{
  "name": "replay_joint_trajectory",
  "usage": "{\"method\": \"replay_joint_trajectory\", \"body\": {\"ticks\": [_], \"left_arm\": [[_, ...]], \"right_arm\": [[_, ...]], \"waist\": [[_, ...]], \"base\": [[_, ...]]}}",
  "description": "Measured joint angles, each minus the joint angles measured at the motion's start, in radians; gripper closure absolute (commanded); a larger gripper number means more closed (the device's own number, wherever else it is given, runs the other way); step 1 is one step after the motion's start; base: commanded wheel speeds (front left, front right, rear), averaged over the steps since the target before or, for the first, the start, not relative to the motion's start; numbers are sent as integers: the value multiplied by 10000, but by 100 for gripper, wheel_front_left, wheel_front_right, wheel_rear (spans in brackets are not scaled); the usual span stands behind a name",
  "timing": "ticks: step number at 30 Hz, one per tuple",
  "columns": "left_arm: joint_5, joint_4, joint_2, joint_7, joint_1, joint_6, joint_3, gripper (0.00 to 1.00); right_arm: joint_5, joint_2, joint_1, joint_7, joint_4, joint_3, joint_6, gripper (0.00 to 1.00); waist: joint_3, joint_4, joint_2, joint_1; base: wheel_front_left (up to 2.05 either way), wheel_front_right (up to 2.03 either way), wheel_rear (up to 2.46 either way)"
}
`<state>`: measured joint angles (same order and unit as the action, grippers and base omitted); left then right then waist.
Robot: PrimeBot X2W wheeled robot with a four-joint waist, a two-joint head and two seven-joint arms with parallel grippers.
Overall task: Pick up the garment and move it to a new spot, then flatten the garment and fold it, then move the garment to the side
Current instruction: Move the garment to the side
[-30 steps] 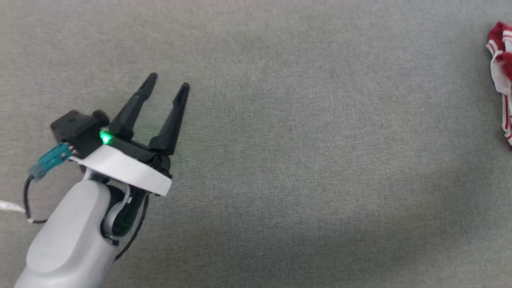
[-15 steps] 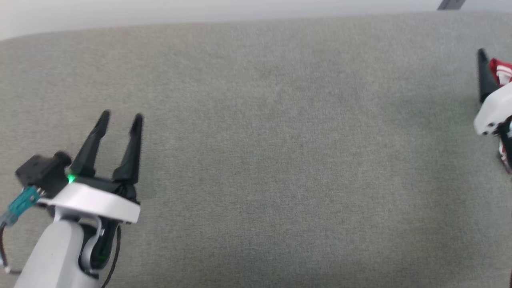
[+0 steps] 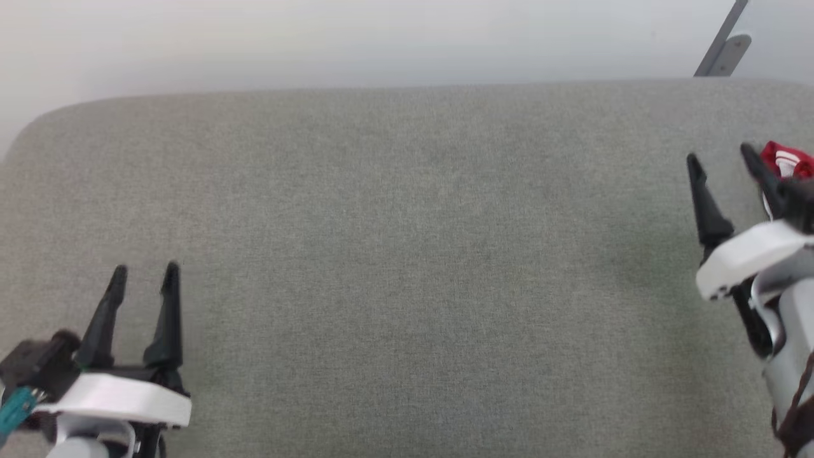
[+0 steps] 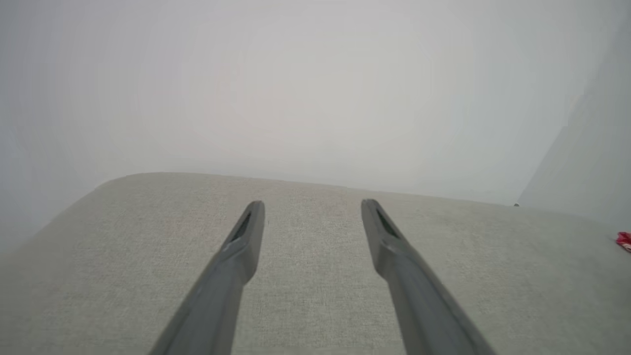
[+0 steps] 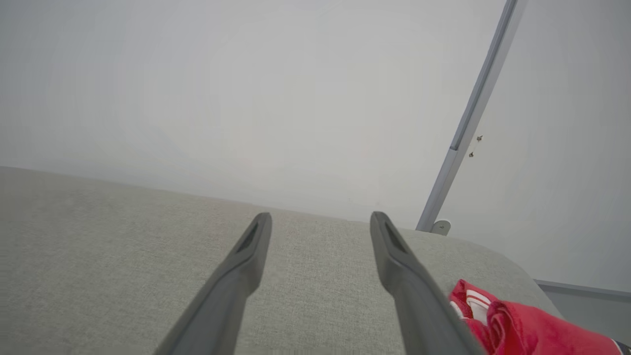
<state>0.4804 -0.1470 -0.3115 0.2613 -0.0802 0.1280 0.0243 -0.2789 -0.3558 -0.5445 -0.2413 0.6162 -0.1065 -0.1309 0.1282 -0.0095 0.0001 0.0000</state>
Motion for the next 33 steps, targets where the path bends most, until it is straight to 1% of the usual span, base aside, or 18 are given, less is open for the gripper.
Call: {"method": "replay_joint_trajectory", "body": {"ticks": [4,5,10,17,21,26,33], "left_arm": [[-84,54,215,0,404,0,-430,0],[-84,54,215,0,404,0,-430,0],[-322,176,403,0,877,0,-667,0],[-504,362,690,0,1365,-2,-1030,0],[-593,470,853,0,1811,-2,-1214,0],[-656,543,895,0,2233,0,-1254,0],[-656,575,1005,0,2482,0,-1406,0]], "right_arm": [[-58,153,715,-115,-499,15,-2,0],[-58,153,715,-115,-499,15,-2,0],[-38,407,1690,-186,-1110,75,0,0],[203,794,3121,-199,-2541,585,0,0],[276,1057,4065,-199,-3118,1001,0,0],[305,1304,4738,-199,-3574,1302,0,0],[326,1455,5267,-198,-3979,1595,0,0]], "waist": [[-214,15,0,0],[-214,15,0,0],[-453,-29,0,0],[-747,-84,0,0],[-997,-115,0,0],[-1173,-124,0,0],[-1259,-28,0,0]], "base": [[0,0,0],[0,0,0],[0,0,0],[0,0,0],[0,0,0],[0,0,0],[0,0,0]]}}
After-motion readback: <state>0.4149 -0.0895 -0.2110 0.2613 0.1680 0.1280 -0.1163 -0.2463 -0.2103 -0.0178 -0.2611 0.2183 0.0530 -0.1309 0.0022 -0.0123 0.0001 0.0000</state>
